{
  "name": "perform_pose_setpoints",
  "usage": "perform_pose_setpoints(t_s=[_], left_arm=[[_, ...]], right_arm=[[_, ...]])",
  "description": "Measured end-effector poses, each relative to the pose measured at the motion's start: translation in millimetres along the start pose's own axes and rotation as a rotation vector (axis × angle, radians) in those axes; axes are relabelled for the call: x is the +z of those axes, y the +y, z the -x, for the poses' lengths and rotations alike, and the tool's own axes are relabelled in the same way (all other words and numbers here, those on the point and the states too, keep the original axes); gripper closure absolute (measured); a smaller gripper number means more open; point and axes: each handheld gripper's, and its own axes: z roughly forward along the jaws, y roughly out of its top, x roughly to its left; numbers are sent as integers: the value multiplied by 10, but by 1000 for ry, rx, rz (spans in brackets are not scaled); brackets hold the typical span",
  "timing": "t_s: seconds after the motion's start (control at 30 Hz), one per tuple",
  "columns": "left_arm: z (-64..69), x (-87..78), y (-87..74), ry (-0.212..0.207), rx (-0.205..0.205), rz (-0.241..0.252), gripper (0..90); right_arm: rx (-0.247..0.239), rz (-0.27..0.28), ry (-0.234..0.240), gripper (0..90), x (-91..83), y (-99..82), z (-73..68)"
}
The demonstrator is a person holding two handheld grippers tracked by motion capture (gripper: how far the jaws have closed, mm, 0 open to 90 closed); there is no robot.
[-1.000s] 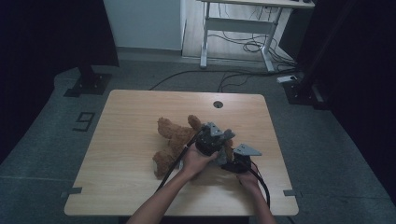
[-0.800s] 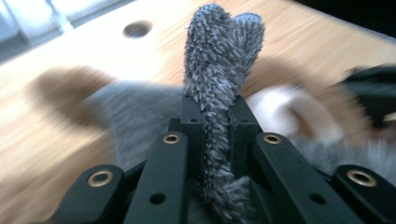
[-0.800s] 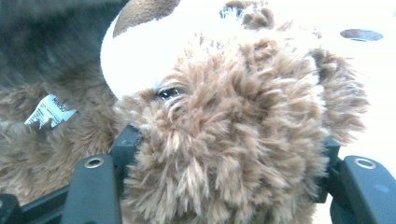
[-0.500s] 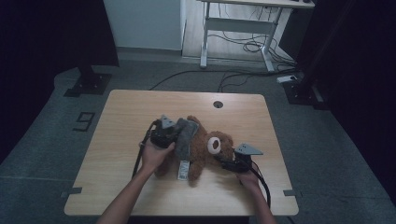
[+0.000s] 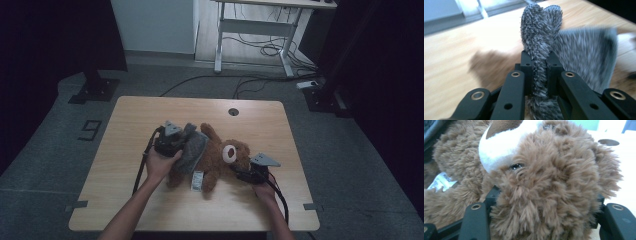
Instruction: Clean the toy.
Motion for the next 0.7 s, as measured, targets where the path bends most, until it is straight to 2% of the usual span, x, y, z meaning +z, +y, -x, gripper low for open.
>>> perform_pose_setpoints(t_s=[0.1, 0.17, 0.2, 0.27, 0.37, 0.5, 0.57, 0.7], left_arm=[[177, 162, 196, -24, 24, -4, 794], [257, 297, 286, -33, 35, -26, 793], [278, 349, 308, -30, 40, -35, 792], [297, 472, 335, -25, 45, -58, 792], [241, 586, 312, -30, 15, -78, 791], [169, 621, 222, -53, -9, -109, 793], [164, 609, 164, -64, -20, -109, 795], [201, 559, 62, -80, -12, -114, 798]], right_arm=[[-7, 6, -9, 372, 16, 9, 11], [-33, 13, -27, 375, 30, 14, 17], [-59, 13, -41, 377, 42, 20, 21], [-72, 17, -54, 380, 64, 30, 37], [-70, 16, -65, 381, 96, 49, 77], [-58, 3, -54, 369, 118, 76, 105], [-55, -17, -49, 314, 100, 94, 98], [-78, -43, -84, 178, 47, 99, 13]])
